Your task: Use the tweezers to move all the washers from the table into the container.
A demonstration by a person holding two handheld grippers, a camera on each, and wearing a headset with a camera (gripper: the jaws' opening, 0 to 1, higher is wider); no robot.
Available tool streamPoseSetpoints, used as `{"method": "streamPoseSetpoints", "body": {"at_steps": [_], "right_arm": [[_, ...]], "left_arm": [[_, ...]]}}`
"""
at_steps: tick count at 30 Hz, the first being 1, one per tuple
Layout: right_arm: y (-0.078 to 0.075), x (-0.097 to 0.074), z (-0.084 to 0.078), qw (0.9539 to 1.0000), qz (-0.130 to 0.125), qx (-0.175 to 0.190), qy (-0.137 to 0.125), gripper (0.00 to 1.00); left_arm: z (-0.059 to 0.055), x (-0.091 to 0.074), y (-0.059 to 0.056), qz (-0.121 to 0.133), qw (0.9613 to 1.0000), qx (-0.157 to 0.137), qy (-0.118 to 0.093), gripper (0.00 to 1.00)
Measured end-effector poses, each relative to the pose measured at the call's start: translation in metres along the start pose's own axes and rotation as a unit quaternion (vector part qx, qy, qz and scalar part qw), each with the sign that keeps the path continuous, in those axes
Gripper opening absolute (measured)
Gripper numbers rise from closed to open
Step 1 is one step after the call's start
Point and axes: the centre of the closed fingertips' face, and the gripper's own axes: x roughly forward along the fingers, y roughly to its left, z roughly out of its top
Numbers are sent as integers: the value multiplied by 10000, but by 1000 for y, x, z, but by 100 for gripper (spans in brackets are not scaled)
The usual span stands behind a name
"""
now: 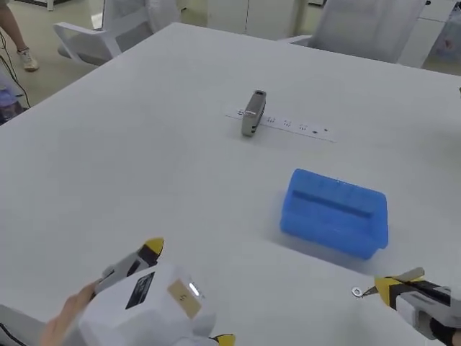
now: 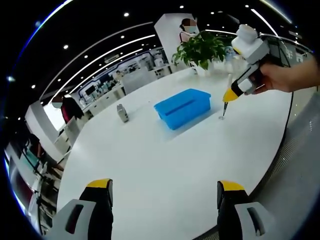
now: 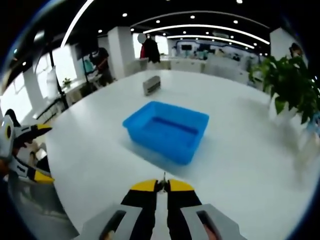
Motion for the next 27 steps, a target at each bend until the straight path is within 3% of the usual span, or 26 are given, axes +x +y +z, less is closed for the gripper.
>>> {"method": "streamPoseSetpoints", "body": {"at_steps": [7, 12, 14, 15, 21, 25, 27], "right_arm": [[0, 8, 2, 9998, -47, -169, 75, 3], [0, 5, 2, 9997, -8, -198, 104, 0], [0, 5, -2, 9994, -109, -298, 168, 0], [3, 6, -3, 9993, -20, -317, 178, 0], [-2, 4, -7, 9993, -72, -281, 233, 0], [-15, -2, -18, 9986, -286, -283, 333, 0], [-19, -2, -31, 9980, -291, -173, 538, 0]], "left_arm": [[-1, 0, 1, 21, 10000, -14, 15, 88], [-1, 0, 1, 18, 10000, -8, 24, 88], [-1, 0, 1, 18, 10000, -7, 27, 88], [-1, 0, 0, 16, 10000, -11, 36, 88], [-1, 0, 0, 12, 10000, -9, 28, 88], [-1, 0, 0, 11, 10000, -5, 17, 88], [-1, 0, 0, 7, 10000, 12, 23, 88]]}}
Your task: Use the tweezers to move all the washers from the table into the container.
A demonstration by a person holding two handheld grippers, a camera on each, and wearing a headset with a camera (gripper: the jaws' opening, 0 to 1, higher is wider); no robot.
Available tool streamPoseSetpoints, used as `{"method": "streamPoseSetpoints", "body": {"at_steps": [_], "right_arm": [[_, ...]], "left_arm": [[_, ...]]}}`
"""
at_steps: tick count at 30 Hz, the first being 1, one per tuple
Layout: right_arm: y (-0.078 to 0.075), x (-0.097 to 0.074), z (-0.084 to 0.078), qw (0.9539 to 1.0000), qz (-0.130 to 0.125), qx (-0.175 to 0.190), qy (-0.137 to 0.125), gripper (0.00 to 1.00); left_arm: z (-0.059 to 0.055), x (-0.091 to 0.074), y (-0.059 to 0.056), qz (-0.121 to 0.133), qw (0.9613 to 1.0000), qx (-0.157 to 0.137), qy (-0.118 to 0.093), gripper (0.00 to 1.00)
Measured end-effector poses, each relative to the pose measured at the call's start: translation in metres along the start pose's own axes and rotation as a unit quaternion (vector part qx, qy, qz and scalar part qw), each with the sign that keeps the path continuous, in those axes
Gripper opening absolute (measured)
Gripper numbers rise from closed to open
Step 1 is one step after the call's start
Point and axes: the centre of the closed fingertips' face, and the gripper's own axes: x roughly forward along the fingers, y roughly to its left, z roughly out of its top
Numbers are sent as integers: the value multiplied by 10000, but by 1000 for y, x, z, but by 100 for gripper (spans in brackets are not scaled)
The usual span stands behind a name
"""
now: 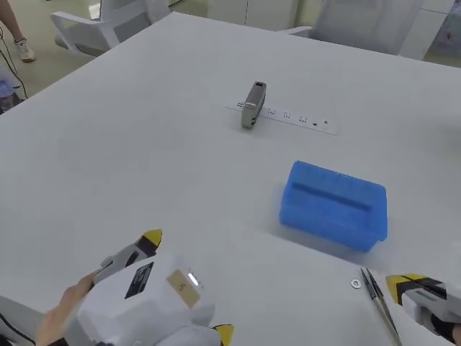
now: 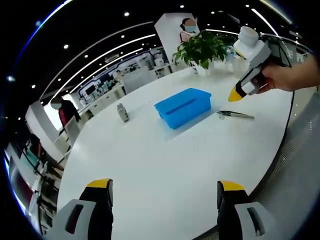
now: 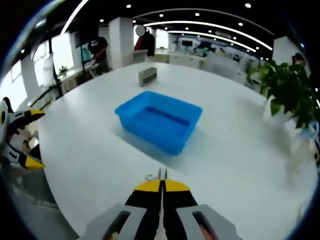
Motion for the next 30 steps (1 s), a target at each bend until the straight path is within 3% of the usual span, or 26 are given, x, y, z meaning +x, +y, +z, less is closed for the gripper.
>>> {"method": "streamPoseSetpoints", "body": {"at_steps": [4, 6, 10, 13, 17, 22, 25, 30], "right_arm": [[3, -2, -20, 9992, 87, 330, 194, 4], [4, -3, -26, 9991, 125, 340, 231, 6], [4, -5, -45, 9976, 80, 228, 653, 11], [6, -7, -53, 9964, 148, 278, 791, 12], [9, -10, -68, 9926, 166, 279, 1168, 9], [11, -15, -74, 9918, 102, 172, 1260, 5], [5, -15, -75, 9911, 27, -78, 1327, 0], [8, -18, -71, 9907, 175, 129, 1342, 0]], "left_arm": [[1, 0, -1, -13, 10000, 18, -26, 88], [1, 0, -1, -18, 10000, 29, -25, 88], [1, -1, -2, -22, 10000, 62, -26, 88], [1, -1, -2, -27, 10000, 64, -26, 88], [1, 0, -2, -13, 10000, 85, -19, 87], [1, -1, -1, -8, 10000, 80, -32, 87], [1, -1, -1, -10, 10000, 80, -36, 87], [1, -1, -2, -25, 10000, 86, -43, 87]]}}
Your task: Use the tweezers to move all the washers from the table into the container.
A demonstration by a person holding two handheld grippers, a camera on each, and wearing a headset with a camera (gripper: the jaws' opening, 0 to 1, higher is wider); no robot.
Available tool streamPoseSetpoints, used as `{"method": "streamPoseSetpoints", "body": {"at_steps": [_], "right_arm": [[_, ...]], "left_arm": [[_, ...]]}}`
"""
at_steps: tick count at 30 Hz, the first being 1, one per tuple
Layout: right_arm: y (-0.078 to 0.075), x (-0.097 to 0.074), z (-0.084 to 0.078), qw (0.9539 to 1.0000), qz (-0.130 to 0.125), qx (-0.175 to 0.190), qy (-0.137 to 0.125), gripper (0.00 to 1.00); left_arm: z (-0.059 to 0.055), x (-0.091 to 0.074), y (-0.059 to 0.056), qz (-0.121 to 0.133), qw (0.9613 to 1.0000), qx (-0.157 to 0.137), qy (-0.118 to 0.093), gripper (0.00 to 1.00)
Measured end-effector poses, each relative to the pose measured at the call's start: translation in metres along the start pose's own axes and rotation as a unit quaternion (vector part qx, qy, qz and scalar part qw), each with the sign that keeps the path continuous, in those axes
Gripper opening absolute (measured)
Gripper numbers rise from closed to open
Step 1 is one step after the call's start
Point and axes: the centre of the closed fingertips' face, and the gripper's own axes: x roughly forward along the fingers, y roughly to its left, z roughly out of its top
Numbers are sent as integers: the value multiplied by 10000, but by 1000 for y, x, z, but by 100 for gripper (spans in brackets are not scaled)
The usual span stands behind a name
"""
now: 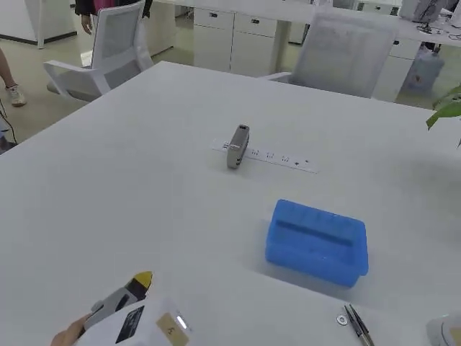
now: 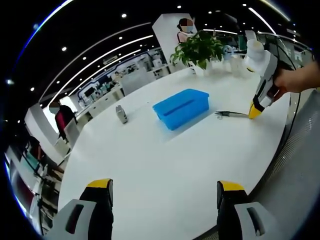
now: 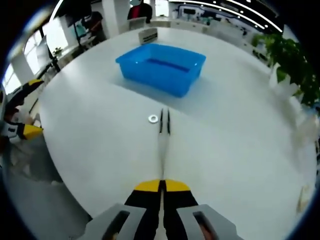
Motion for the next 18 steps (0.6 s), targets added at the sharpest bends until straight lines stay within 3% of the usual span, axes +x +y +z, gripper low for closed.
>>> {"method": "streamPoseSetpoints", "body": {"at_steps": [9, 18], "right_arm": [[6, -31, 21, 9991, 52, -110, -397, 0], [15, -70, 48, 9957, -117, -330, -862, 0]], "left_arm": [[1, 0, -4, -94, 9999, 44, -13, 85], [1, -1, -5, -105, 9999, 87, 2, 83]]}}
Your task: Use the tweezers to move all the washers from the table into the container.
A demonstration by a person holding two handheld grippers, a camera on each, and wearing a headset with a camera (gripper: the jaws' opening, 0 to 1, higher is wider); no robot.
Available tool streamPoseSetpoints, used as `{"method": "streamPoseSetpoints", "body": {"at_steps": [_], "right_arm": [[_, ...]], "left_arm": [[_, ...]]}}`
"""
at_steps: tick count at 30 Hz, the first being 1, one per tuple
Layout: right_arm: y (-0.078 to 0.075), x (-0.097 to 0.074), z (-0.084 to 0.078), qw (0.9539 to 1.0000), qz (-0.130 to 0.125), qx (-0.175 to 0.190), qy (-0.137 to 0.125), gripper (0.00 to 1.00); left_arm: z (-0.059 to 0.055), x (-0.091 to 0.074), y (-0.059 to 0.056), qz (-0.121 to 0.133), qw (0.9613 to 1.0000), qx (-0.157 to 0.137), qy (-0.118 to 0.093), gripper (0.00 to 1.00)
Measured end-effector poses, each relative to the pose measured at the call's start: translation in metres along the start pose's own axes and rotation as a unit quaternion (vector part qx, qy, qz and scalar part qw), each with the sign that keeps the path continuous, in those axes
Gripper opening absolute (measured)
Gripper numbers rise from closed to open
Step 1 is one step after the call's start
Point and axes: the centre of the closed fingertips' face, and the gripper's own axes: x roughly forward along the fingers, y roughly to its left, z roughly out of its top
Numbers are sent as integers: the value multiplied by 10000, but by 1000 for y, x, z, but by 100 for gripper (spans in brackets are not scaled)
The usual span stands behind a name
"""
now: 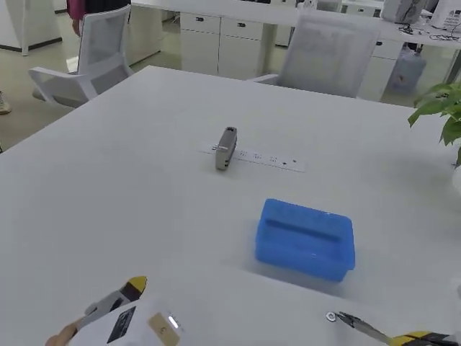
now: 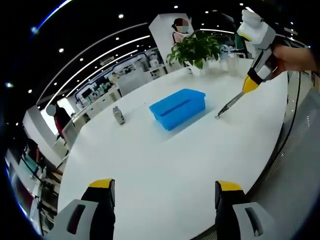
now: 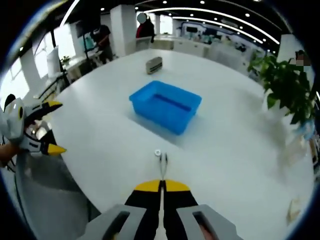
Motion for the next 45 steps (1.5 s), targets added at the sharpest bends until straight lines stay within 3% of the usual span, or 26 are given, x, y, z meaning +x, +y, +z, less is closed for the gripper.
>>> {"method": "streamPoseSetpoints", "body": {"at_steps": [4, 11, 17, 21, 22, 26, 27, 30, 32, 33, 35, 36, 38, 39, 45], "right_arm": [[-2, -7, 12, 9998, -82, -141, -146, 0], [-1, -10, 24, 9990, 142, -368, -205, 0], [3, -10, 37, 9954, 437, -825, -209, 0], [6, -12, 46, 9904, 520, -1264, -204, 0], [7, -12, 49, 9886, 585, -1370, -212, 0], [13, -14, 58, 9827, 835, -1625, -311, 0], [16, -13, 61, 9788, 965, -1766, -394, 0], [15, -9, 61, 9759, 1084, -1851, -391, 0], [13, -9, 65, 9731, 1068, -1985, -468, 0], [12, -9, 67, 9725, 1078, -2006, -491, 0], [12, -8, 71, 9710, 1162, -2011, -564, 0], [12, -7, 74, 9707, 1192, -1997, -601, 0], [12, -4, 75, 9691, 1240, -2034, -637, 0], [12, -3, 76, 9689, 1244, -2045, -632, 0], [12, 7, 77, 9672, 1347, -2064, -610, 0]], "left_arm": [[1, 0, -4, -118, 9999, 9, -1, 81], [10, 3, -23, -706, 9974, 105, -62, 66], [45, 24, -39, -1384, 9889, 322, -435, 56], [68, 39, -52, -1926, 9792, 305, -567, 53], [74, 43, -58, -2130, 9747, 338, -595, 52], [96, 59, -69, -2464, 9649, 433, -794, 48], [99, 64, -70, -2497, 9640, 462, -784, 46], [106, 79, -74, -2666, 9591, 535, -794, 41], [115, 87, -79, -2880, 9519, 583, -864, 39], [119, 90, -83, -2995, 9469, 697, -938, 39], [121, 95, -87, -3121, 9424, 810, -895, 40], [124, 100, -89, -3141, 9417, 823, -884, 41], [126, 107, -96, -3295, 9361, 889, -849, 40], [127, 110, -98, -3311, 9356, 885, -847, 40], [139, 121, -111, -3552, 9242, 1026, -961, 38]]}}
